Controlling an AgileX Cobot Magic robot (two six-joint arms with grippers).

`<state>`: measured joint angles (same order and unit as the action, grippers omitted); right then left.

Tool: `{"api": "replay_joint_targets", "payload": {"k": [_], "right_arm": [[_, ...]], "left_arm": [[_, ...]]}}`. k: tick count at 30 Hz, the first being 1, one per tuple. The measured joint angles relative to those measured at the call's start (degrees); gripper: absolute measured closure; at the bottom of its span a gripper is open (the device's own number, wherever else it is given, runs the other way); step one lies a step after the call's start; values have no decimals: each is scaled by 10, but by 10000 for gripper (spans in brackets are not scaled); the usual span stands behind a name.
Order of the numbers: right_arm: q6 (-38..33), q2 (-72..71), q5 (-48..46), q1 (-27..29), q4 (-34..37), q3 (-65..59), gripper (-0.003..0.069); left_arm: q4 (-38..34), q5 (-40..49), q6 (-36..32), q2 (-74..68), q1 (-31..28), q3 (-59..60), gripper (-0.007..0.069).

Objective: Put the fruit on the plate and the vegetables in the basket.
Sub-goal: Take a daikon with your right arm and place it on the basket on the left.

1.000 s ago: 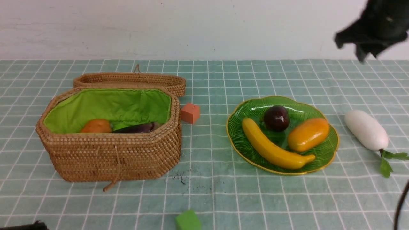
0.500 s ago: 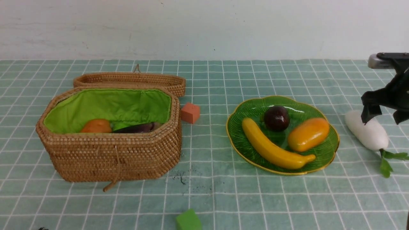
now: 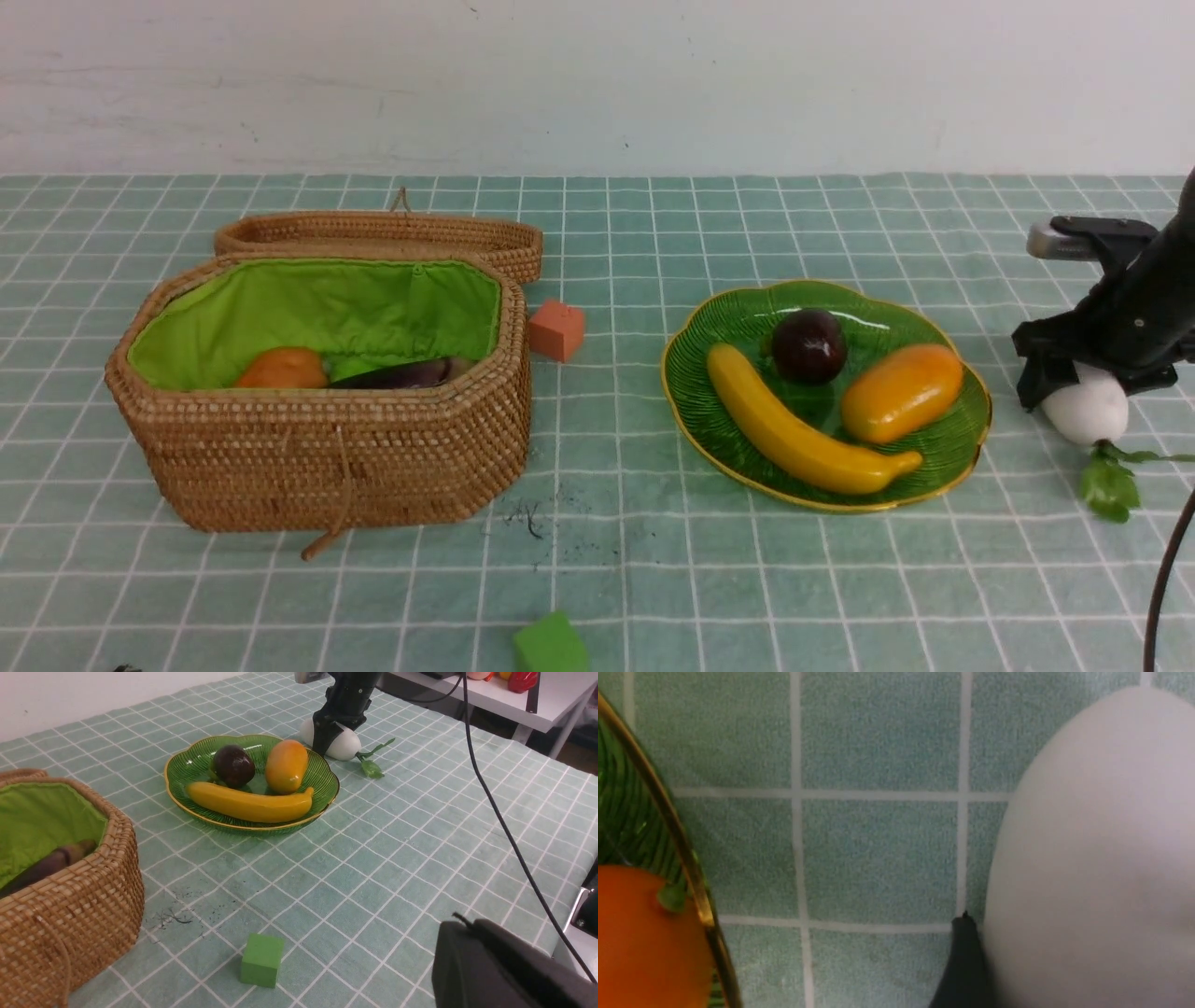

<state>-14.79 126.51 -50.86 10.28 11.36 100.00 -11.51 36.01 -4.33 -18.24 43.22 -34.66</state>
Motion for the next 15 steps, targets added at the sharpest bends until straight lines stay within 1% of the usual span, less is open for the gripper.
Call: {"api": "replay_joint_targets", "payload": {"k": [4, 6, 7, 8, 9, 11, 14, 15], "right_arm": [[43, -54, -39, -4, 23, -4, 167], [45, -101, -60, -18, 53, -4, 167], [44, -106, -64, -20, 57, -4, 167], [22, -146, -76, -48, 96, -3, 167], [4, -164, -78, -67, 120, -2, 167], [-54, -196, -82, -130, 188, 11, 167], [-141, -208, -71, -241, 287, 54, 167], [-171, -205, -62, -271, 307, 68, 167]], "left_arm": [[1, -3, 0, 0, 0, 0, 637], [4, -4, 0, 0, 0, 0, 637], [5, -4, 0, 0, 0, 0, 637], [13, -4, 0, 0, 0, 0, 637], [19, -4, 0, 0, 0, 0, 637], [43, -7, 11, 0, 0, 0, 637], [115, -8, 67, 0, 0, 0, 637], [142, -8, 90, 0, 0, 0, 637]]}}
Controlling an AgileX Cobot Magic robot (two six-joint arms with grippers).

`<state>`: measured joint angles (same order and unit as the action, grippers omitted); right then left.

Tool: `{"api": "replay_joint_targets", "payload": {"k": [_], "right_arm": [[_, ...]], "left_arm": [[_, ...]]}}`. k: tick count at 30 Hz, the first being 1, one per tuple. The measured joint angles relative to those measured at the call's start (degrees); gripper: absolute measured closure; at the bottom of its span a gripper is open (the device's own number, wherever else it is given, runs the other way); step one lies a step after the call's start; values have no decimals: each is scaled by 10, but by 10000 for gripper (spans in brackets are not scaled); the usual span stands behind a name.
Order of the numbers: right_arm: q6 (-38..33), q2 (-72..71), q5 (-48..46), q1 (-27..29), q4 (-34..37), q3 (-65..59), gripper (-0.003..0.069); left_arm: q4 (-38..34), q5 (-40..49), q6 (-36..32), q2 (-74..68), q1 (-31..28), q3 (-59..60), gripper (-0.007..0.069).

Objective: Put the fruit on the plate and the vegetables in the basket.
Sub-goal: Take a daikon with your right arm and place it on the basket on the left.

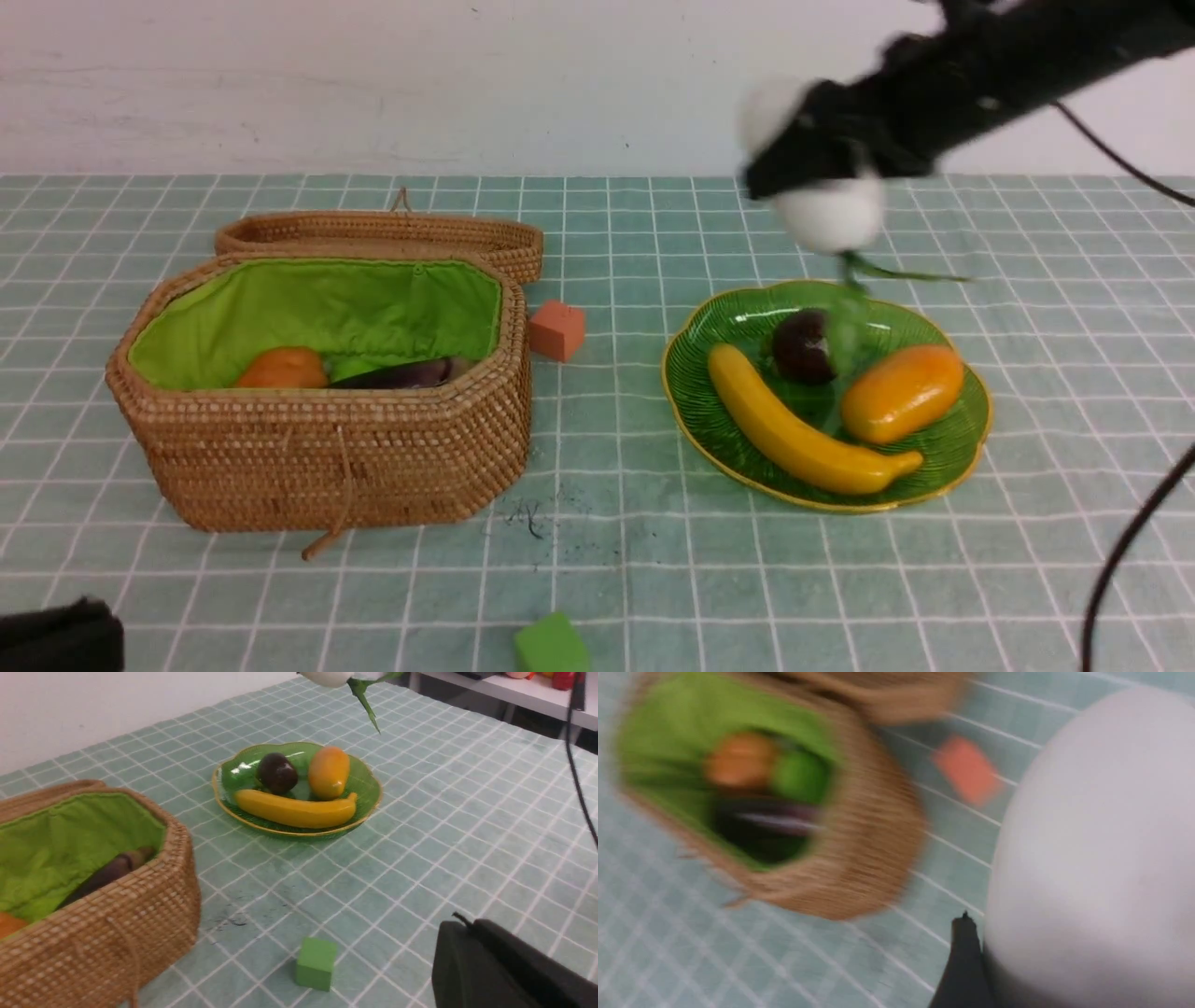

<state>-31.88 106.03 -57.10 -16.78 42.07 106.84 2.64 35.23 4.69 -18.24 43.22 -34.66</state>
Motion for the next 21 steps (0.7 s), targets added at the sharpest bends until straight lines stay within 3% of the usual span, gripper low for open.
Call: {"api": "replay_joint_targets", "payload": {"k": [2, 7, 12, 14, 15, 17, 21], "right_arm": [[-61, 19, 36, -77, 35, 45, 167], [-167, 98, 152, -192, 52, 130, 167], [-213, 183, 277, -241, 46, 152, 165], [-215, 209, 307, -248, 37, 152, 129], [-215, 211, 311, -248, 37, 152, 113], [-208, 226, 318, -249, 25, 152, 11], [-163, 214, 280, -245, -3, 152, -15]], "left_arm": [[62, 4, 56, 0, 0, 0, 637], [203, 7, 210, 0, 0, 0, 637], [250, 7, 289, 0, 0, 0, 636], [253, 7, 295, -1, 0, 0, 636], [253, 7, 295, -1, 0, 0, 636], [256, 8, 297, -1, 0, 0, 636], [256, 8, 297, -1, 0, 0, 634]]}}
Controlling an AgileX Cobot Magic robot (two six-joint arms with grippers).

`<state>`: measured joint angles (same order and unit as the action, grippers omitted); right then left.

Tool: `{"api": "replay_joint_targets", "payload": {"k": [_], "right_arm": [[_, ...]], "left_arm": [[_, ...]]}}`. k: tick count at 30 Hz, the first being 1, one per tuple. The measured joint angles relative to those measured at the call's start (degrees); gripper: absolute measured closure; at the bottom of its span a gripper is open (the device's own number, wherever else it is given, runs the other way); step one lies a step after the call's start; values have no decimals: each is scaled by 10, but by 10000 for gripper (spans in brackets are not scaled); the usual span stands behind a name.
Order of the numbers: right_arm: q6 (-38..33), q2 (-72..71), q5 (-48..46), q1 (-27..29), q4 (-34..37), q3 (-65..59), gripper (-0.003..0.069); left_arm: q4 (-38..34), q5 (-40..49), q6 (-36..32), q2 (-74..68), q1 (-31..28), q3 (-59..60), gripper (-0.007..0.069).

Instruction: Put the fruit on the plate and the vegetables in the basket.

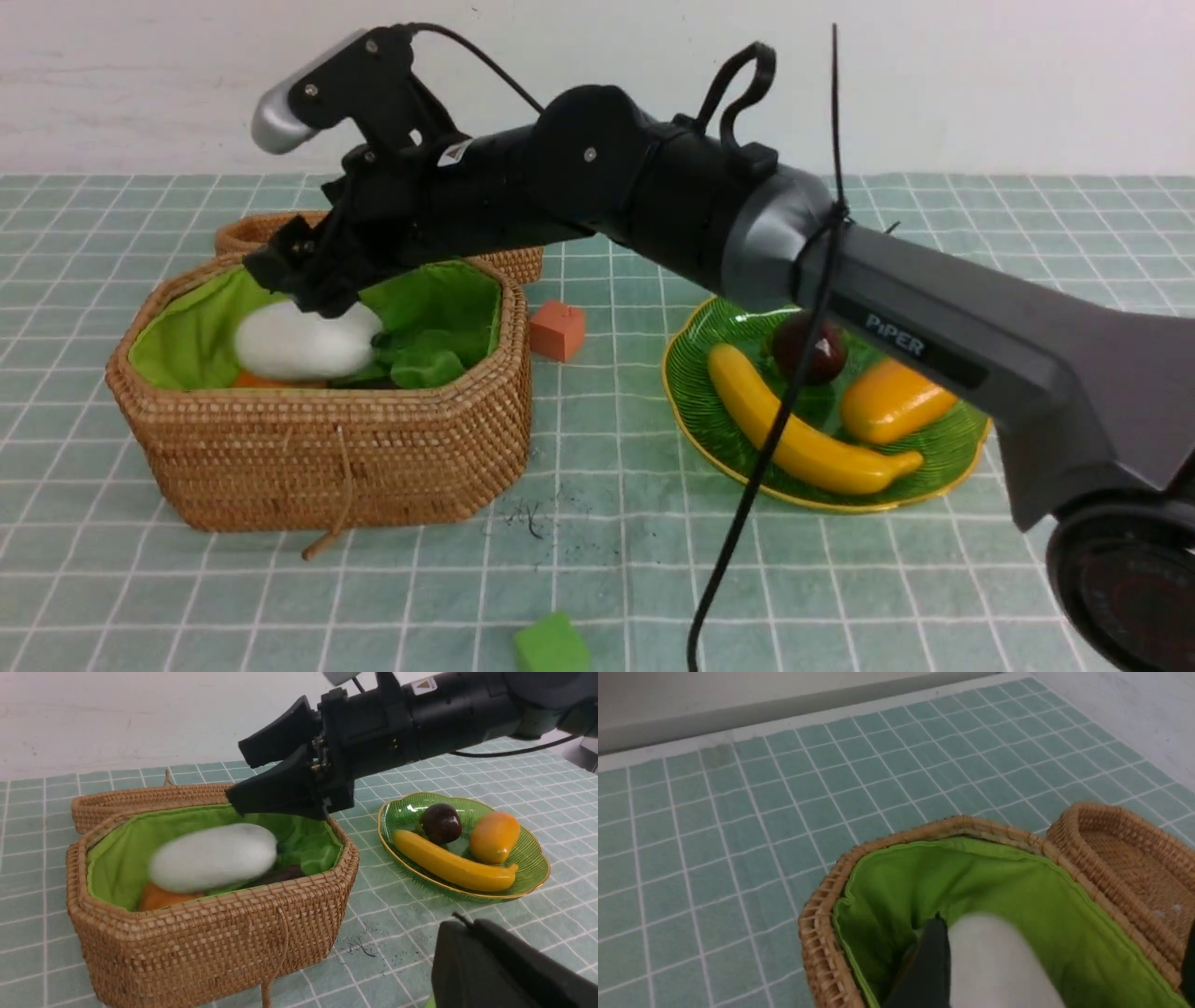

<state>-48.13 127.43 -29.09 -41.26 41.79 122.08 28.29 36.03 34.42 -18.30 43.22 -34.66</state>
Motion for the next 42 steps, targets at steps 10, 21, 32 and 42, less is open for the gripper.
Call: {"api": "replay_joint_targets", "payload": {"k": [10, 21, 32, 42], "right_arm": [[295, -179, -395, 56, -254, 5, 265], [426, -414, -426, 106, -382, -173, 675], [547, -725, -435, 111, -402, -552, 674], [628, -887, -435, 111, -401, -662, 666]], "left_arm": [[-2, -20, 0, 0, 0, 0, 637], [-96, -114, -11, 31, 0, 24, 637], [-131, -129, -31, 129, 0, 139, 637], [-132, -99, -31, 129, 0, 169, 637]]}}
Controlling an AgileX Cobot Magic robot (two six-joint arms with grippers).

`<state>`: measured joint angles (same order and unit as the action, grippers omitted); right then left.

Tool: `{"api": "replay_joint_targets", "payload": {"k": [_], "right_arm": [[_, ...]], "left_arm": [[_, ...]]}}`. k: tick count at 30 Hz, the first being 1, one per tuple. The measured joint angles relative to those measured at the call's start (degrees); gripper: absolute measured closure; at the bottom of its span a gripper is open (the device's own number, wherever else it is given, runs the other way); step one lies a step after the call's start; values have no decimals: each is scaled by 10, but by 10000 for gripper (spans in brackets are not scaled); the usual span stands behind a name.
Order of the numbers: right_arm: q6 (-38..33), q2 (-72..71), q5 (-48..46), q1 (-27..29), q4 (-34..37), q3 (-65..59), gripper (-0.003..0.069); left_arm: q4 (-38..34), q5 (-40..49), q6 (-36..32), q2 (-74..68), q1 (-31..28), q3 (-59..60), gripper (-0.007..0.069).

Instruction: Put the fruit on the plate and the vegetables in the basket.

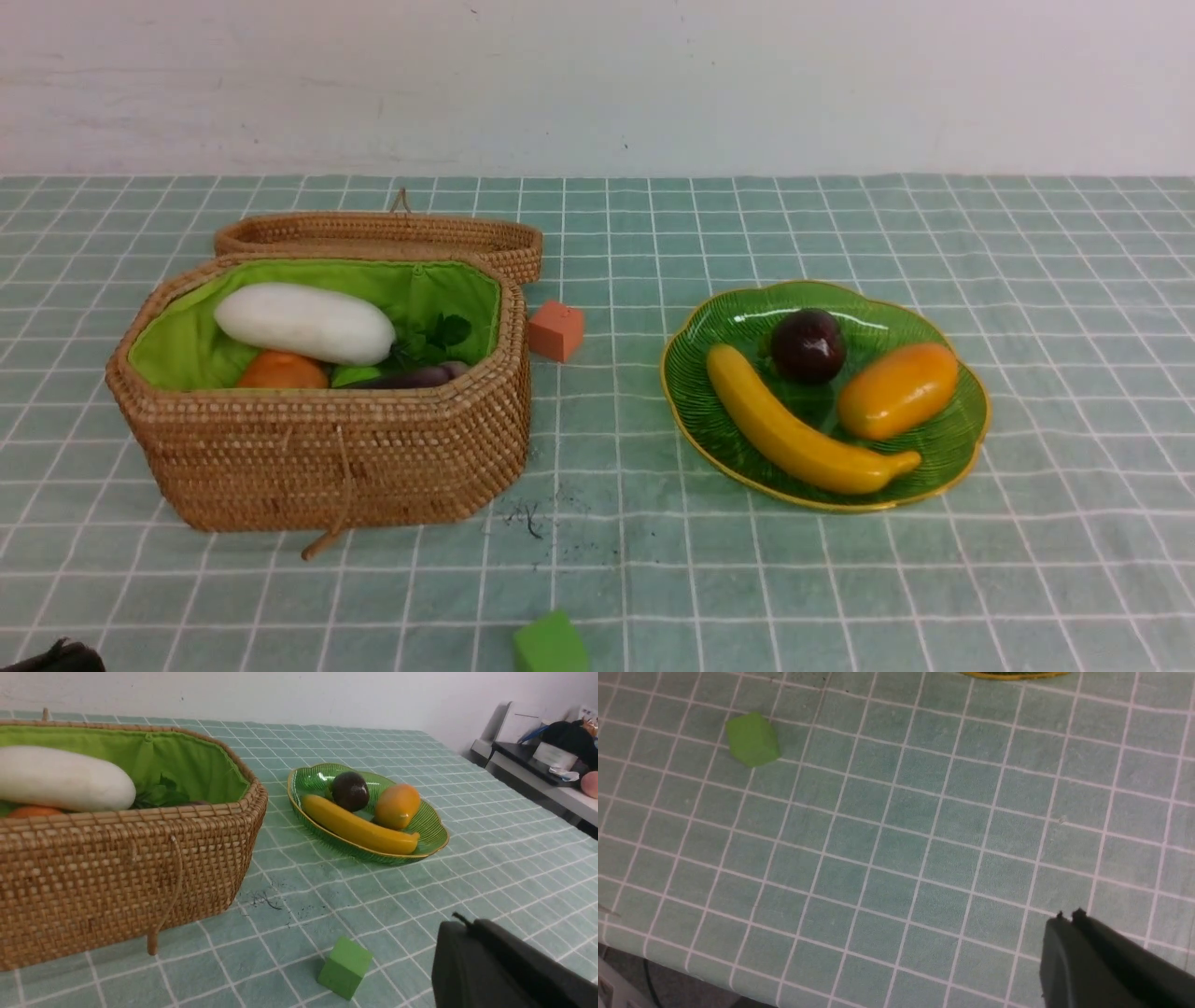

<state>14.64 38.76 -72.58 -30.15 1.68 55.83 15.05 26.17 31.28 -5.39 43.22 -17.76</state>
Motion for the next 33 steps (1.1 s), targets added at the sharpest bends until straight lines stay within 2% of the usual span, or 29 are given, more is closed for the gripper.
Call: {"api": "replay_joint_targets", "payload": {"k": [12, 16, 17, 19, 20, 22, 23, 24, 28, 30, 33], "right_arm": [[3, -61, 0, 9, 1, -1, 666], [-9, -93, 3, 89, 5, -10, 666], [-11, -96, 6, 94, 5, -14, 666], [-60, -141, 76, 149, 5, -67, 666], [-70, -149, 85, 157, 5, -73, 666], [-122, -209, 225, 205, 7, -178, 666], [-122, -209, 236, 208, 7, -187, 666], [-132, -247, 321, 230, 11, -268, 666], [-125, -340, 478, 269, 20, -469, 666], [-122, -378, 521, 274, 21, -547, 666], [-119, -391, 516, 275, 21, -569, 666]], "left_arm": [[-1, 18, 0, 0, 0, 2, 634], [-2, 19, 0, 0, 0, 2, 633], [-2, 20, 0, 0, 0, 2, 633], [-2, 20, 0, 0, 0, 2, 630], [-2, 20, 0, 0, 0, 2, 630], [-2, 20, 0, 0, 0, 2, 627], [-2, 20, 0, 0, 0, 2, 627], [-2, 20, 0, 0, 0, 2, 626], [-2, 22, 0, 0, 0, 2, 626], [-2, 22, 0, 0, 0, 2, 625], [-2, 21, 0, 0, 0, 2, 623]]}}
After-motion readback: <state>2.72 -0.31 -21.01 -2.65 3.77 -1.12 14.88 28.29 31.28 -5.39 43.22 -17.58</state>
